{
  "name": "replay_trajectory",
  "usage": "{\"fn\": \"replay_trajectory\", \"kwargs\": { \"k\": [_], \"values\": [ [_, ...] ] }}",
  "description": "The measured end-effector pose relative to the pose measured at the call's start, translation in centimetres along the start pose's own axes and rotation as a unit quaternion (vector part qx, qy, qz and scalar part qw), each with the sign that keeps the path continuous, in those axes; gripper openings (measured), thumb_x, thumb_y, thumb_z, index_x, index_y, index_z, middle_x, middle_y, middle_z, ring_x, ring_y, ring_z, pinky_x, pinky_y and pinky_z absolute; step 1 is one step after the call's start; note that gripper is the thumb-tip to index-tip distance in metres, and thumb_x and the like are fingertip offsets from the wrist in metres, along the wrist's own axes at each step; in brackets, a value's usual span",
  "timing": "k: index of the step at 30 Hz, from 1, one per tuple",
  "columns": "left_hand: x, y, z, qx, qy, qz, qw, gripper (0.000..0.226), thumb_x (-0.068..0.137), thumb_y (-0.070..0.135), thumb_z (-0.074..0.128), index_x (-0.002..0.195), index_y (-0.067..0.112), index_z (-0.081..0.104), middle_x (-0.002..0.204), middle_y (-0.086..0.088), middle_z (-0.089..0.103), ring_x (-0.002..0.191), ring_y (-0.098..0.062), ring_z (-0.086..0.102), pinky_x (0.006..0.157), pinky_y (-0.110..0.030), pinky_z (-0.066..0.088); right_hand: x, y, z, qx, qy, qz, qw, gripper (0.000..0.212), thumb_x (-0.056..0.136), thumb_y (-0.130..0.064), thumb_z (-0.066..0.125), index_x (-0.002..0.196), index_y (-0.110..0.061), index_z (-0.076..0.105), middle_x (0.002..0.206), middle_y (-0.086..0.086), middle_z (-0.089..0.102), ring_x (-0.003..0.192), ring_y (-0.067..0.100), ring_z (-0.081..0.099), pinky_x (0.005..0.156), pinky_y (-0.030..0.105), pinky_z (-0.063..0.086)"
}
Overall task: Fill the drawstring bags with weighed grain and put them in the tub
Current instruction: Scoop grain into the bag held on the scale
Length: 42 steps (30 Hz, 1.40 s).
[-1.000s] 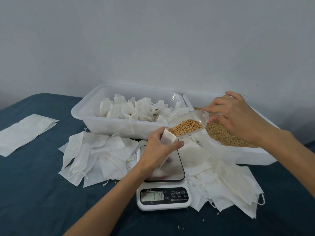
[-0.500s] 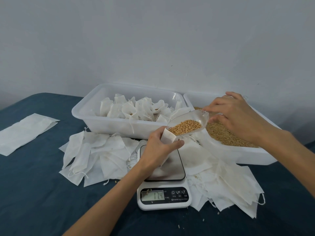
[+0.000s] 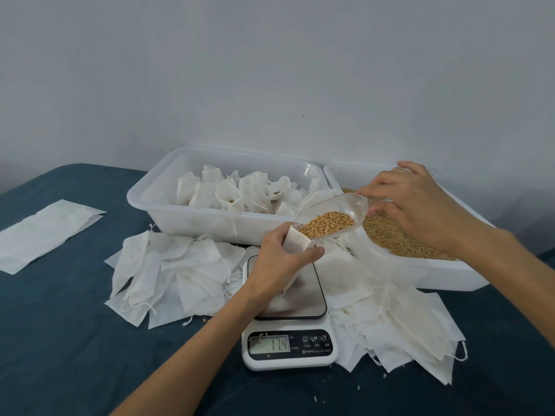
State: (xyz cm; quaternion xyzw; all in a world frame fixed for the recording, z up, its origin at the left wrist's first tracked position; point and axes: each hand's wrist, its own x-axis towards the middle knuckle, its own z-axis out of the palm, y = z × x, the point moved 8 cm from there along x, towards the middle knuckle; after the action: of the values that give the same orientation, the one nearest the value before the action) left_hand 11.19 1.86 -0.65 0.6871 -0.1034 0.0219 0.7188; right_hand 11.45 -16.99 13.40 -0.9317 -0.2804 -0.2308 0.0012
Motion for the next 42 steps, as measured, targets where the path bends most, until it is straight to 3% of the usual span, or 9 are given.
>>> {"fn": "replay_trajectory", "kwargs": {
  "k": [2,10,15,23,30,33,35,38,42],
  "values": [
    [0.0,0.0,0.0,-0.002,-0.001,0.0,1.0,0.031,0.084,0.019,0.086,0.11,0.012,0.07,0.106,-0.014,0.076,0.099,-0.037,0.069,0.084,-0.044,0.056,0.0,0.0,0.0,-0.001,-0.001,0.002,1.0,0.03,0.09,-0.011,0.074,0.119,-0.017,0.074,0.106,0.002,0.07,0.107,0.025,0.063,0.118,0.047,0.021],
    [-0.1,0.2,0.0,-0.002,0.0,0.005,1.0,0.04,0.078,0.025,0.084,0.111,0.009,0.069,0.106,-0.018,0.075,0.099,-0.041,0.068,0.089,-0.054,0.055,0.1,-0.2,-0.2,-0.008,-0.006,0.002,1.0,0.03,0.092,-0.014,0.072,0.121,-0.018,0.073,0.109,0.002,0.069,0.109,0.023,0.062,0.12,0.046,0.019],
    [0.1,0.0,-0.1,0.004,-0.002,0.003,1.0,0.028,0.085,0.017,0.086,0.107,0.012,0.069,0.101,-0.015,0.075,0.082,-0.019,0.068,0.077,-0.034,0.053,0.0,-0.3,-0.3,-0.012,-0.003,-0.004,1.0,0.029,0.092,-0.011,0.071,0.12,-0.019,0.073,0.11,0.001,0.069,0.109,0.022,0.062,0.12,0.046,0.019],
    [0.2,0.0,-0.1,0.001,-0.003,0.011,1.0,0.026,0.085,0.017,0.085,0.107,0.017,0.071,0.101,-0.003,0.079,0.093,-0.023,0.073,0.081,-0.031,0.058,0.1,0.0,0.0,-0.008,-0.003,-0.003,1.0,0.03,0.092,-0.01,0.071,0.121,-0.018,0.073,0.109,0.001,0.07,0.108,0.022,0.063,0.119,0.046,0.019],
    [0.2,-0.1,-0.2,-0.002,-0.005,0.009,1.0,0.027,0.085,0.018,0.086,0.107,0.019,0.071,0.099,0.001,0.079,0.084,-0.01,0.073,0.072,-0.019,0.057,-0.2,0.8,0.9,0.036,-0.016,0.013,0.999,0.032,0.094,-0.014,0.068,0.125,-0.021,0.071,0.104,-0.008,0.065,0.106,0.014,0.059,0.119,0.041,0.019],
    [0.2,-0.2,-0.2,-0.009,-0.004,0.005,1.0,0.029,0.084,0.018,0.086,0.109,0.018,0.071,0.099,0.0,0.079,0.084,-0.01,0.073,0.074,-0.022,0.057,-0.2,0.8,1.2,0.055,-0.007,0.01,0.998,0.03,0.092,-0.014,0.071,0.121,-0.019,0.072,0.099,-0.009,0.065,0.095,0.009,0.054,0.112,0.041,0.028],
    [0.2,-0.2,-0.2,-0.002,-0.002,0.004,1.0,0.03,0.084,0.02,0.087,0.11,0.02,0.071,0.101,0.002,0.079,0.088,-0.013,0.074,0.077,-0.024,0.058,-0.4,0.9,1.5,0.076,0.001,0.018,0.997,0.028,0.089,-0.012,0.073,0.117,-0.018,0.074,0.095,-0.011,0.065,0.088,0.009,0.053,0.099,0.038,0.037],
    [0.2,-0.2,-0.2,-0.002,-0.004,0.007,1.0,0.03,0.084,0.02,0.086,0.111,0.021,0.071,0.103,0.003,0.079,0.094,-0.017,0.075,0.084,-0.031,0.06,-1.1,1.5,2.6,0.156,-0.012,0.05,0.986,0.026,0.087,-0.01,0.076,0.112,-0.019,0.075,0.099,-0.008,0.071,0.094,0.008,0.063,0.089,0.03,0.046],
    [0.3,-0.3,-0.3,-0.011,0.004,-0.001,1.0,0.028,0.084,0.018,0.086,0.108,0.022,0.073,0.099,0.001,0.078,0.09,-0.018,0.075,0.079,-0.031,0.059,-2.2,2.8,4.7,0.246,-0.045,0.105,0.963,0.024,0.088,-0.017,0.076,0.103,-0.036,0.071,0.1,-0.024,0.07,0.103,-0.014,0.059,0.087,0.014,0.043]
  ]
}}
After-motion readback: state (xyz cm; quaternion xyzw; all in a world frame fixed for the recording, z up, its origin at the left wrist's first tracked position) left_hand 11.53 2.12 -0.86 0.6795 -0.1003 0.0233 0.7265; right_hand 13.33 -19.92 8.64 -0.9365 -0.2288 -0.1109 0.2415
